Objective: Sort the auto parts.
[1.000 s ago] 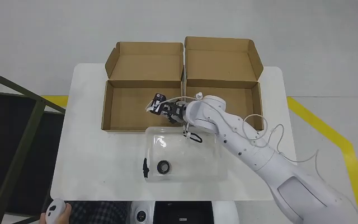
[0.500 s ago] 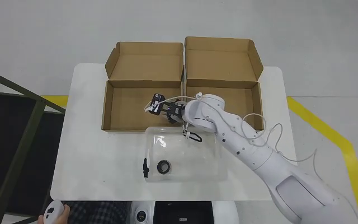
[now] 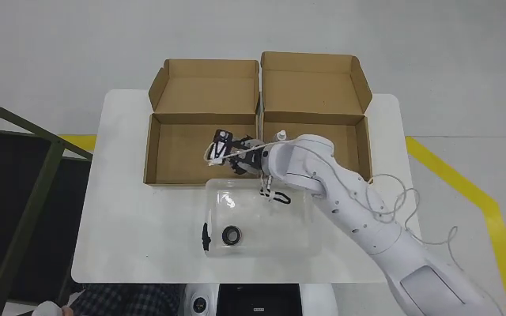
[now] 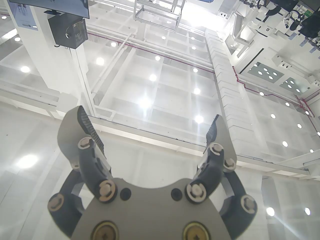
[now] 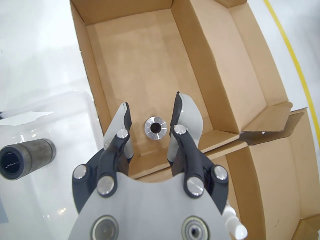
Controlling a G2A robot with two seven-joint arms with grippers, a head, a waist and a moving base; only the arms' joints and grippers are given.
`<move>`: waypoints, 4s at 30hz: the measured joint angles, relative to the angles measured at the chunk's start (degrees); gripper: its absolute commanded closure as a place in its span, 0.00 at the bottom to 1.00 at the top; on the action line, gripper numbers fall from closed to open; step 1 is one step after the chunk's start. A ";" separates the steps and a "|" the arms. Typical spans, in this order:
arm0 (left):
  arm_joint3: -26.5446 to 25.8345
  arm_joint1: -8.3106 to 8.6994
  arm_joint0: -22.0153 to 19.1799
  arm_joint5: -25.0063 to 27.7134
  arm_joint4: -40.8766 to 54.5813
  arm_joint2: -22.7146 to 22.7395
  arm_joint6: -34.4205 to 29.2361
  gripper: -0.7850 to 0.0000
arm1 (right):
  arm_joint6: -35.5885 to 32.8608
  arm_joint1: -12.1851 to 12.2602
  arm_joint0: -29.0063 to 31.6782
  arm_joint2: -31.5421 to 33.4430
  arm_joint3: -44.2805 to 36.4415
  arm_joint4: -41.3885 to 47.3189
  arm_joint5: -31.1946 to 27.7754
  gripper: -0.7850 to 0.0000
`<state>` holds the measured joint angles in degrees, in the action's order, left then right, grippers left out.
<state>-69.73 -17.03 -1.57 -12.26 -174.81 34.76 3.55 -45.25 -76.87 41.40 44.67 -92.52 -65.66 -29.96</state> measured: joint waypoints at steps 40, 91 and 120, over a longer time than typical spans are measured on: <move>0.00 0.00 0.00 0.00 0.00 0.00 0.00 0.00 | 6.97 8.43 28.33 8.65 -19.45 -12.94 -24.41 0.52; 0.00 0.00 0.00 0.00 0.00 0.00 0.00 0.00 | 14.66 5.68 15.55 -3.49 -3.45 -8.35 -23.22 1.00; 0.00 0.00 0.00 0.00 0.00 0.00 0.00 0.00 | 21.40 11.40 24.94 16.07 -18.32 -0.64 -26.25 1.00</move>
<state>-69.73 -17.03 -1.57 -12.26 -174.81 34.76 3.55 -23.85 -65.47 66.34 60.74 -110.83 -66.30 -56.20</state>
